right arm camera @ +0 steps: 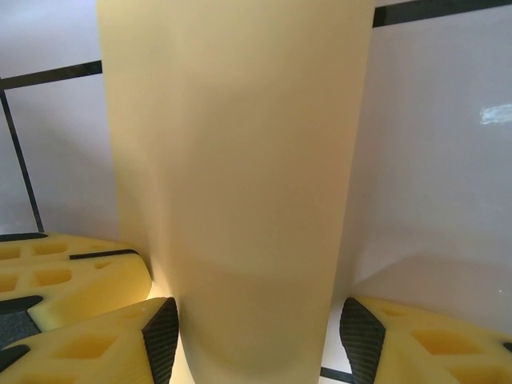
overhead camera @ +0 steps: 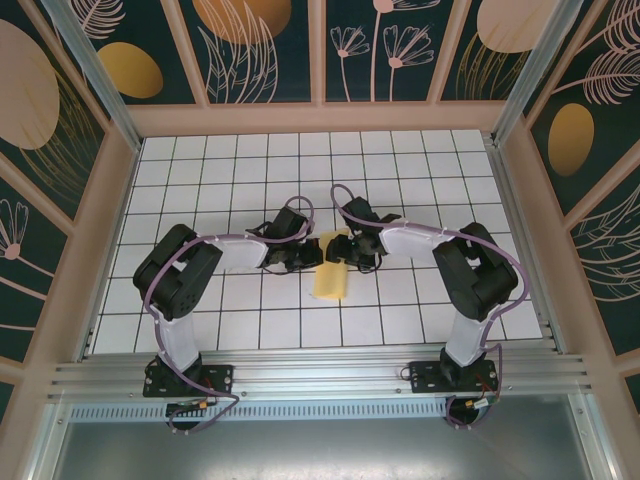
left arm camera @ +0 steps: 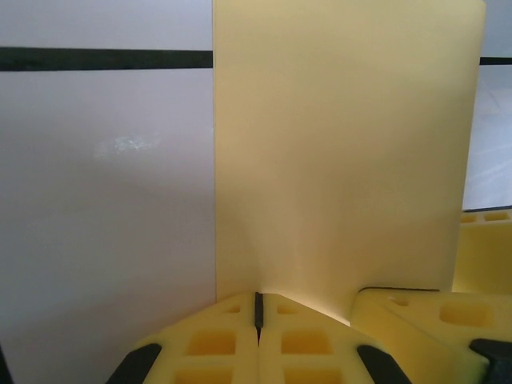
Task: Fold a paper plane with a square sheet of paper (pick it up from the middle)
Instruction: Hold the square sheet of paper at the center of the table, then fold the square sheet of paper in half at the center of the table.
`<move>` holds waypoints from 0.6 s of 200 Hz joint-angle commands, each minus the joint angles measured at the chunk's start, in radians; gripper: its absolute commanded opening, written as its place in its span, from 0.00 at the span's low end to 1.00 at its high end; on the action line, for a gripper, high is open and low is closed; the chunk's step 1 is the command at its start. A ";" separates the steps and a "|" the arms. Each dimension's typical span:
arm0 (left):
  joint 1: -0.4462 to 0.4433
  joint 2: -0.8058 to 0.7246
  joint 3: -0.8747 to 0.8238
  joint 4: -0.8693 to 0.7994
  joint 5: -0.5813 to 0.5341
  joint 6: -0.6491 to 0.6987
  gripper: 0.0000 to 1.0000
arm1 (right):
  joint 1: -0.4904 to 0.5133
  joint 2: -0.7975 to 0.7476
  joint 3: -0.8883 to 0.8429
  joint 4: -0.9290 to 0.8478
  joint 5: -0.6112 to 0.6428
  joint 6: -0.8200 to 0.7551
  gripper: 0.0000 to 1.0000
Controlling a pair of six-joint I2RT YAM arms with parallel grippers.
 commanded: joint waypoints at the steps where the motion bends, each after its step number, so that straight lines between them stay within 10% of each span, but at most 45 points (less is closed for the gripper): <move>1: -0.007 0.043 -0.010 -0.059 -0.039 0.025 0.00 | 0.003 -0.016 0.018 -0.024 0.078 0.013 0.63; 120: -0.011 0.058 -0.010 -0.055 -0.042 0.024 0.00 | -0.012 -0.108 -0.097 0.209 -0.121 0.082 0.21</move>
